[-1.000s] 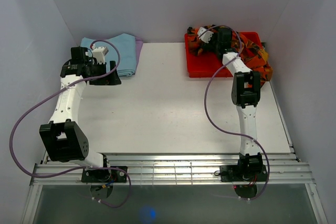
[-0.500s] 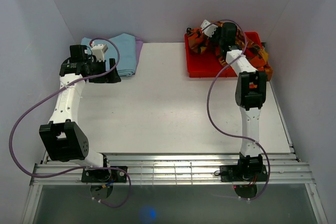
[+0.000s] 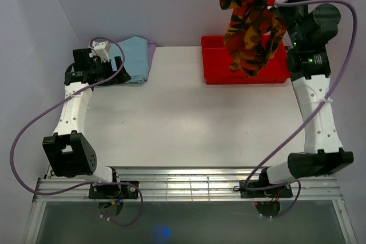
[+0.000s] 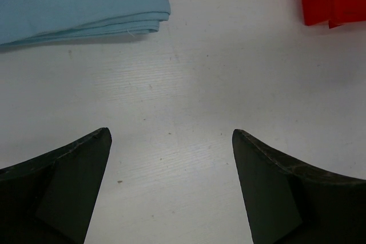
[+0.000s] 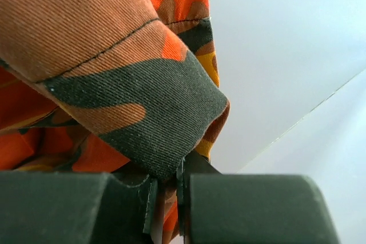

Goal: Fold and stack the trousers
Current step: Move the trousers to the center of the board

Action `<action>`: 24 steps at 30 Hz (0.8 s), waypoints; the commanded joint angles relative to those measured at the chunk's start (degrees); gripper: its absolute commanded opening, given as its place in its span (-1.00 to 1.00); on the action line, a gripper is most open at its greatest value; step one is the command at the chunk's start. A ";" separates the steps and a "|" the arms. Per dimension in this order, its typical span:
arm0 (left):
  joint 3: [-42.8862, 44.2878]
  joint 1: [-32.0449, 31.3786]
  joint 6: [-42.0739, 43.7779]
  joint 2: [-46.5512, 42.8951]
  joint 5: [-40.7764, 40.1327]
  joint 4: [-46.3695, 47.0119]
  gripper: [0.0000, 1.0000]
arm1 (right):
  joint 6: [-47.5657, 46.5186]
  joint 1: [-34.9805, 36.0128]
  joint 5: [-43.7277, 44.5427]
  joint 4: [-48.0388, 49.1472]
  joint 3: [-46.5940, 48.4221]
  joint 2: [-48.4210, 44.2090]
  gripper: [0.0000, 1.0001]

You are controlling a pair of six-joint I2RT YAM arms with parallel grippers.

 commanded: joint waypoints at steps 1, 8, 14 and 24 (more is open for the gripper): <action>-1.59 1.38 -3.40 -4.76 1.99 2.93 0.96 | 0.81 0.05 -9.57 7.20 -6.13 -12.00 -0.85; -3.61 3.75 -4.29 -9.25 4.27 2.49 0.95 | 5.64 0.05 -21.88 -2.08 -15.19 -19.67 -0.84; -5.19 5.60 -2.01 -12.24 8.14 -1.19 0.94 | 4.43 9.26 -26.65 -4.93 -34.86 -24.68 -0.85; -8.71 7.88 4.32 -14.26 9.90 -7.08 0.94 | 9.94 34.84 -12.76 5.97 -50.37 -8.03 -0.84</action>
